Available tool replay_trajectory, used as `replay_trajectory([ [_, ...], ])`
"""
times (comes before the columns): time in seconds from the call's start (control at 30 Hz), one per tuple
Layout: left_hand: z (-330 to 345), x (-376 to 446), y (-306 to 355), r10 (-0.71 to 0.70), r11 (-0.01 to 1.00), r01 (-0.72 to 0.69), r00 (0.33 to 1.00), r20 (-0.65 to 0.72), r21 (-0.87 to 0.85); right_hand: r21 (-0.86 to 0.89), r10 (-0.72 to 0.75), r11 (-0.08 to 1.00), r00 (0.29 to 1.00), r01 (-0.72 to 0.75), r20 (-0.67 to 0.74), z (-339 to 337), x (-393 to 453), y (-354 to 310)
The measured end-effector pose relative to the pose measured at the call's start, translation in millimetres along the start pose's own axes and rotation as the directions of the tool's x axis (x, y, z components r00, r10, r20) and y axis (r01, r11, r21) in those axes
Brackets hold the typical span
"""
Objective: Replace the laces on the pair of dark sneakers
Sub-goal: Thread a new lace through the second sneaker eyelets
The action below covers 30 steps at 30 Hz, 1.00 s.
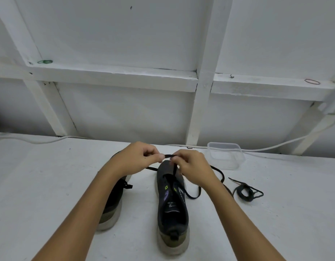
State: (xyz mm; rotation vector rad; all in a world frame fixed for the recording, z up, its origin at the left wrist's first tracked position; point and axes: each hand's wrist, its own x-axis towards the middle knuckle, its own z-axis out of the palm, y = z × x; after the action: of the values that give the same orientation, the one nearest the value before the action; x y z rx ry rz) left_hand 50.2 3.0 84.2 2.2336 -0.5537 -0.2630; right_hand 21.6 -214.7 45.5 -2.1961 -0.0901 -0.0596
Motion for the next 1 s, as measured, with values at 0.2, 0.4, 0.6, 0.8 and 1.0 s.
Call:
replay_trajectory([
  [0.2,-21,-12,-17,-0.084,0.996,0.083,0.995,-0.061,-0.013,-0.072,0.325,0.937,0.930,-0.341,-0.172,-13,4,42],
  [0.4,0,-5,-8,-0.027,1.000,0.026,1.000,-0.012,-0.002,-0.043,-0.159,0.986,0.987,0.160,0.019,5,-1,7],
  [0.6,-3,-5,-8,-0.050,0.999,0.050,0.998,-0.029,0.001,-0.152,0.006,0.988,0.987,-0.031,-0.163,2,17,8],
  [0.8,-7,-7,-14,-0.080,0.997,0.080,0.996,-0.043,-0.004,-0.286,0.133,0.945,0.985,-0.159,-0.108,-16,18,26],
  [1.0,5,0,-6,-0.033,0.999,0.033,0.999,-0.014,0.016,-0.197,-0.113,0.971,0.987,0.133,0.112,5,17,-9],
])
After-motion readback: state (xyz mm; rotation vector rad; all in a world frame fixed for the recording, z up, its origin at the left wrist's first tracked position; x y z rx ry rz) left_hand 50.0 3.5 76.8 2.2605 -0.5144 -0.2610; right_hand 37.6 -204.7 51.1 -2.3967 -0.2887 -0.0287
